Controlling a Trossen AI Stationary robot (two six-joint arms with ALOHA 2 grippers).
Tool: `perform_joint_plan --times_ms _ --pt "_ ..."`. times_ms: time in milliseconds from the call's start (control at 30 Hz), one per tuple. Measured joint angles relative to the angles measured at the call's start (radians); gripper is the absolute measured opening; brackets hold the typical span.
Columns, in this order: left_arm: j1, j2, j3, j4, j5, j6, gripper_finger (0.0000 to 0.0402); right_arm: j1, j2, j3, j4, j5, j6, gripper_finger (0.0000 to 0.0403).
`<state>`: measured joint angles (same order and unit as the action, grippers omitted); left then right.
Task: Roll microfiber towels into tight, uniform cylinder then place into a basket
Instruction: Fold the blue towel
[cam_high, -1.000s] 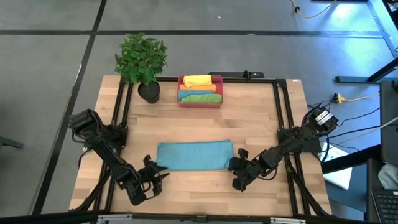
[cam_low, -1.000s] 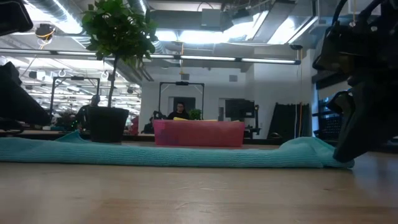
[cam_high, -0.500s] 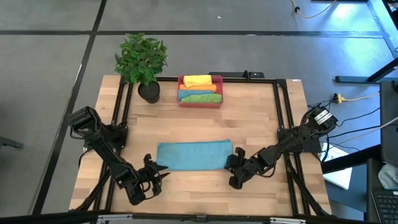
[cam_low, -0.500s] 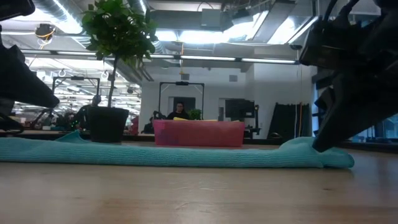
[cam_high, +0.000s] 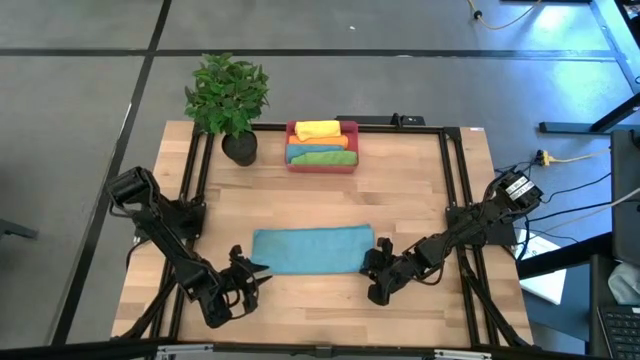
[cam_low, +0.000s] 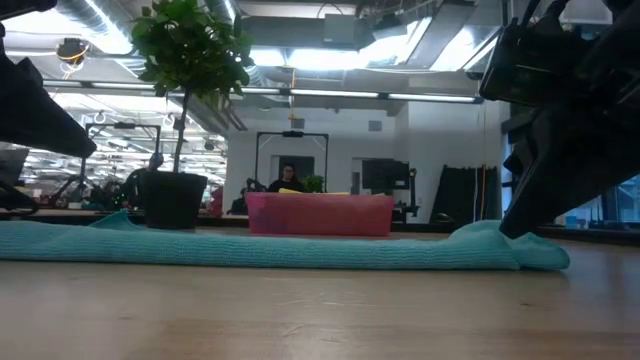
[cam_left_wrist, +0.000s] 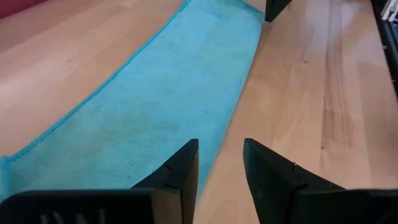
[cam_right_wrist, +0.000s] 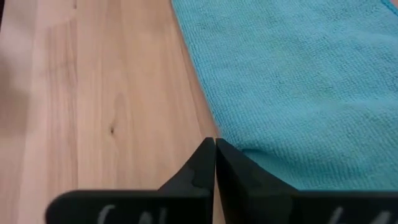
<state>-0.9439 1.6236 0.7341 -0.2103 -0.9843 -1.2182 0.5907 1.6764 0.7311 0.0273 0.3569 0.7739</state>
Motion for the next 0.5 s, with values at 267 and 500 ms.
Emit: perform_joint_plan --times_ms 267,500 --pt "0.019 0.000 0.000 -0.134 0.060 -0.085 0.0114 0.000 0.000 0.000 -0.042 -0.001 0.008 0.0016" --pt "0.041 0.041 0.000 -0.134 0.141 -0.102 0.0111 0.000 0.000 0.000 -0.054 -0.002 0.020 0.0016"
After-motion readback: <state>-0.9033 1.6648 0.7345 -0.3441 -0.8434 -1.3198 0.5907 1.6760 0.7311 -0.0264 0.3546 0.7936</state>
